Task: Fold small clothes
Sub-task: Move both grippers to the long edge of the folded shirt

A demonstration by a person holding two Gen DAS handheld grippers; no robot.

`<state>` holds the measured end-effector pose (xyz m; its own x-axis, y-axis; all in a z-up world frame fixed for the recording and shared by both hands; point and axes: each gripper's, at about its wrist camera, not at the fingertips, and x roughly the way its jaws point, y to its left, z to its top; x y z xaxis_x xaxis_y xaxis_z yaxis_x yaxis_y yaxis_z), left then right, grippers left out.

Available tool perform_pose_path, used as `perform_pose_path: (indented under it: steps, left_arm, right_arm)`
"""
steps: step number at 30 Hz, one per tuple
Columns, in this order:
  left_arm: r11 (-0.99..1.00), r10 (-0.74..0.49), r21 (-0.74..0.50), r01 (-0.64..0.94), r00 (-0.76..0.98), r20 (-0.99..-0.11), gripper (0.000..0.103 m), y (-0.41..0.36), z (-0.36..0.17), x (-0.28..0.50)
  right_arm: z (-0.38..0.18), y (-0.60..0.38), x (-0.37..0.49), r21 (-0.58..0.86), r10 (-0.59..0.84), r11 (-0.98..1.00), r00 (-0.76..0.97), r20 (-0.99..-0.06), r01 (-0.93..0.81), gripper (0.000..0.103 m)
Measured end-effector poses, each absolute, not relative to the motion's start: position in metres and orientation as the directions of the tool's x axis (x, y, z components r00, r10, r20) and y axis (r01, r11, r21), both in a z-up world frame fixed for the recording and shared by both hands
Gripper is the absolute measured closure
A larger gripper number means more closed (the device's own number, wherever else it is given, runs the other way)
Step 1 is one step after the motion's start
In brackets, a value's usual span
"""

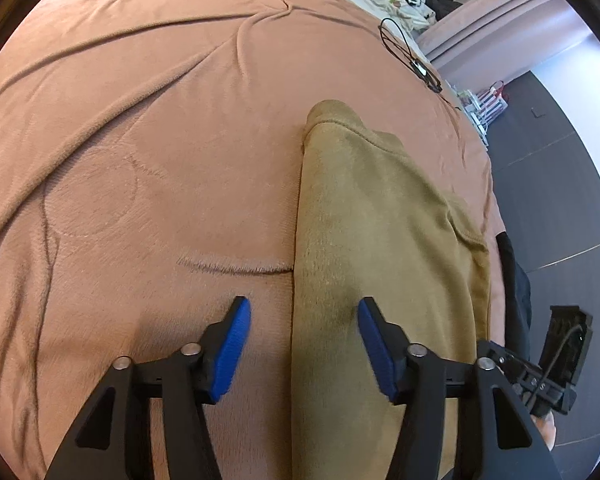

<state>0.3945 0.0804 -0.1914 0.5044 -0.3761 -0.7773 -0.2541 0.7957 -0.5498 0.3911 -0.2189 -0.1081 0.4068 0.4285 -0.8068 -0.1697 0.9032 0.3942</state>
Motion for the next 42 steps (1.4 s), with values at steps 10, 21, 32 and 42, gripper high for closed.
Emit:
perform_pose_path:
  steps: [10,21,32,42]
  left_arm:
    - [0.788,-0.399,-0.569,-0.233,0.512,-0.761,0.063,0.086,-0.191,0.419]
    - [0.79,-0.379,-0.558,-0.255,0.512,-0.771,0.064,0.096,-0.187,0.46]
    - [0.8,-0.357,-0.542,-0.258,0.522,-0.775,0.064,0.106,-0.178,0.494]
    - [0.821,-0.315,-0.487,-0.298,0.476,-0.821,0.073,0.106,-0.197,0.508]
  right_arm:
    - [-0.114,-0.218,0.418,0.392,0.427,0.904,0.419,-0.802,-0.17,0.063]
    - [-0.112,-0.228,0.444,0.438,0.472,0.88,0.432,-0.769,-0.182,0.063]
    - [-0.119,-0.244,0.459,0.494,0.511,0.854,0.444,-0.736,-0.165,0.063]
    - [-0.118,-0.242,0.456,0.452,0.459,0.882,0.461,-0.76,-0.134,0.07]
